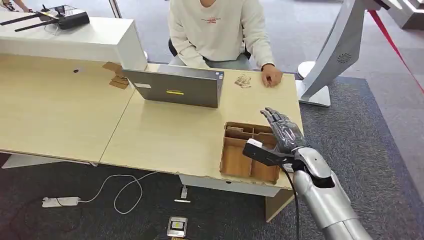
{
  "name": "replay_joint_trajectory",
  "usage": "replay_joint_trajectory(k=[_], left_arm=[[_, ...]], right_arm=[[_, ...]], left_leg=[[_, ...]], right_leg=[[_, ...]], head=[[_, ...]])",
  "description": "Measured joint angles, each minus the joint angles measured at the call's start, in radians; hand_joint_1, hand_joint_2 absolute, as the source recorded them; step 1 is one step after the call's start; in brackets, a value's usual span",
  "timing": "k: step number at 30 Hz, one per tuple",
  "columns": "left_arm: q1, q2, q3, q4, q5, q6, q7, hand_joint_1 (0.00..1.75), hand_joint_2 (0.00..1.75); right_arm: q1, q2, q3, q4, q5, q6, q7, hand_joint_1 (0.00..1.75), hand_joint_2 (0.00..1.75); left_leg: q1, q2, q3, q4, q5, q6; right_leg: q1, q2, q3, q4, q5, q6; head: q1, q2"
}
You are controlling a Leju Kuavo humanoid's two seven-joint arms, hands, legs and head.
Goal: Pass the card to the sensor for recognition and then transmit it.
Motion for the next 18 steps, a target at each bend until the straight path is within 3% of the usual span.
replay_joint_trajectory(k=[18], left_arm=[[0.0,0.0,0.0,0.0,0.0,0.0,0.0,0.0,0.0]], right_arm=[[0.0,0.0,0.001,0.014,0.0,-0.001,0.0,0.0,1.75]], left_leg=[[0.0,0.0,0.0,0.0,0.0,0.0]], right_leg=[[0.0,0.0,0.0,0.0,0.0,0.0]], head=[[0.0,0.0]])
